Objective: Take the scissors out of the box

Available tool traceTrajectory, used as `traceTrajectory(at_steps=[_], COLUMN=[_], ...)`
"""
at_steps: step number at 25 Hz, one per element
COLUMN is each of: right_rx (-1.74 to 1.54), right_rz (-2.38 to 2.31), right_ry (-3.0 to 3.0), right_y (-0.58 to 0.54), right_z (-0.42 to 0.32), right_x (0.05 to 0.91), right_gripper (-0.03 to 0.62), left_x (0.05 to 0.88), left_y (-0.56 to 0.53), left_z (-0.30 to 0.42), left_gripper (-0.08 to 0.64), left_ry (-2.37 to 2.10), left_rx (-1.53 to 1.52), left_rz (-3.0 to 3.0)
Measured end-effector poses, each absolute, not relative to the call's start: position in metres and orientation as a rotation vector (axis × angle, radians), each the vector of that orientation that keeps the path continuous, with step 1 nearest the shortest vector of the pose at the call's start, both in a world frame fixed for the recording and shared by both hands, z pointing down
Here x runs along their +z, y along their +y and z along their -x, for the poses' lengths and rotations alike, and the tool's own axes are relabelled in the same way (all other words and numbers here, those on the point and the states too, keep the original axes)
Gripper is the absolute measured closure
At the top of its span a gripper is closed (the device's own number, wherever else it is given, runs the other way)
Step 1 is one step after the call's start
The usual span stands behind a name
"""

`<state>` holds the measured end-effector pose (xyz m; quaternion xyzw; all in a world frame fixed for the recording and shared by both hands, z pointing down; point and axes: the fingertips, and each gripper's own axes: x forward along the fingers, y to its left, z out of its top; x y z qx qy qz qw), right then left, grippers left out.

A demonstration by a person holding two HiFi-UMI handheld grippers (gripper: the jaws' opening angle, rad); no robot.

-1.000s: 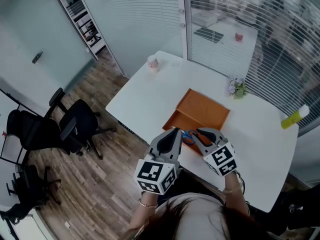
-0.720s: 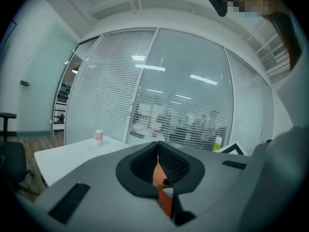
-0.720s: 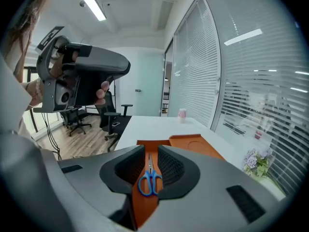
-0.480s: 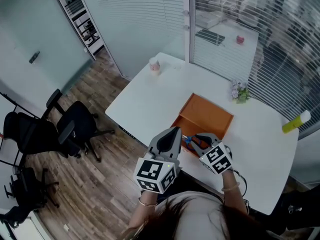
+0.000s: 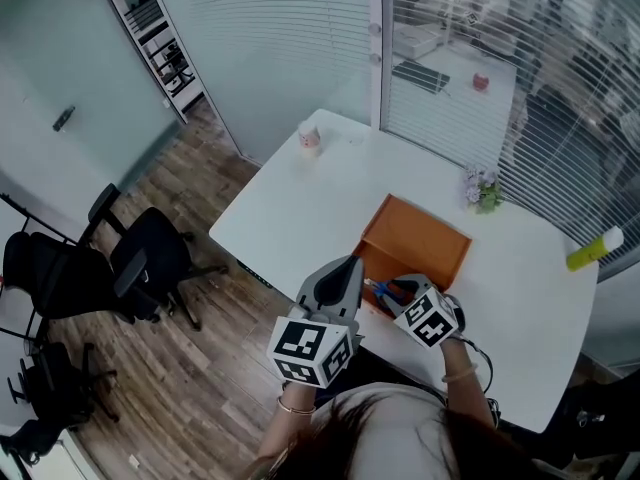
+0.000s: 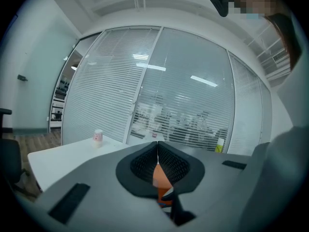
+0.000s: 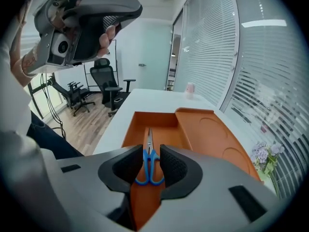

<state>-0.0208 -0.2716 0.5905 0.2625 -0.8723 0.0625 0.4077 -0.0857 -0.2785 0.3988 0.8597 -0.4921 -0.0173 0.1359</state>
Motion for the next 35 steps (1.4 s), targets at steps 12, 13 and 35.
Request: traceTrajectory(at_steps=[12, 13, 35], right_rx=[0.207, 0.215, 0.31], right_rz=[-0.536, -0.528, -0.447], right_ry=[-2.027, -2.014, -1.94], right_y=[-0.272, -0.271, -0.274], right_z=[0.02, 0.02, 0.018], right_x=[0.634, 0.637, 0.657], right_gripper=[0.445, 0.444, 0.428], left_x=[0.408, 0.408, 0.419], left_y=[-0.299, -0.3, -0.317], left_z=[0.101, 0.102, 0.106], left_gripper=[0.54, 0.54, 0.54], left_ry=[-1.432, -1.432, -1.421], left_rx=[-0.043, -0.042, -0.042], left_rz=[-2.461, -2.46, -2.439])
